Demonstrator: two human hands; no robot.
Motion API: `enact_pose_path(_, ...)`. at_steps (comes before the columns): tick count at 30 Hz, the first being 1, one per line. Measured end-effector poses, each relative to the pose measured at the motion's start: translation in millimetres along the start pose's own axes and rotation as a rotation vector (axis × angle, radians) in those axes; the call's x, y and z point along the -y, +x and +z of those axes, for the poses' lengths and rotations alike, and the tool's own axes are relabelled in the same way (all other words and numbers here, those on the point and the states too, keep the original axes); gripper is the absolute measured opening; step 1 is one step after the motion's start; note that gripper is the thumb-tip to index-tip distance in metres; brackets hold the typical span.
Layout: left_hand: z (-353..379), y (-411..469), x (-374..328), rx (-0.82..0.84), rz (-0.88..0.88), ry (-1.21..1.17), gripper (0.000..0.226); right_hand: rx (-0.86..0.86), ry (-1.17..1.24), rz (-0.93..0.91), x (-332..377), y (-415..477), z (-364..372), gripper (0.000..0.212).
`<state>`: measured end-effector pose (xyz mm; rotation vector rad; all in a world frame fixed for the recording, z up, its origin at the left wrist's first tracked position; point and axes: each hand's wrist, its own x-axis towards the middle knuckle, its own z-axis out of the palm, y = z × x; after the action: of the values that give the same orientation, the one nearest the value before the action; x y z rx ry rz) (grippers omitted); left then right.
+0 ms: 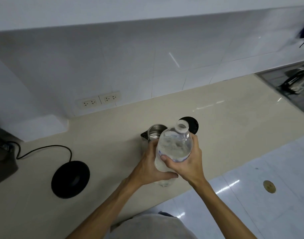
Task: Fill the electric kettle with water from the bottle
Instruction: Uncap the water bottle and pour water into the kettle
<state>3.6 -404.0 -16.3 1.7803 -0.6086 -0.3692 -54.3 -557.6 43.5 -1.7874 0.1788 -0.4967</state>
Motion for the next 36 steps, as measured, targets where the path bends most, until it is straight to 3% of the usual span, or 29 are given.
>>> enact_pose_path(2, 2, -5, 8, 0.066, -0.058, -0.024, 0.107, -0.032, -0.038, 0.008, 3, 6, -3, 0.090)
enact_pose_path(7, 23, -21, 9, 0.129, -0.248, -0.134, 0.076, 0.026, -0.183, 0.084, 6, 25, -9, 0.088)
enact_pose_path(15, 51, -36, 14, 0.284, -0.413, -0.217, 0.060, 0.155, -0.395, 0.246, -13, 26, -20, 0.080)
enact_pose_path(20, 60, -46, 10, 0.338, -0.555, -0.484, 0.057, 0.252, -0.446, 0.337, -22, 21, -25, 0.081)
enact_pose_path(28, 62, -60, 0, 0.363, -0.624, -0.573, 0.039, 0.331, -0.542, 0.409, -23, 11, -19, 0.085)
enact_pose_path(36, 52, -64, 0, 0.383, -0.643, -0.568, 0.033, 0.322, -0.531, 0.513, -30, 10, -11, 0.074)
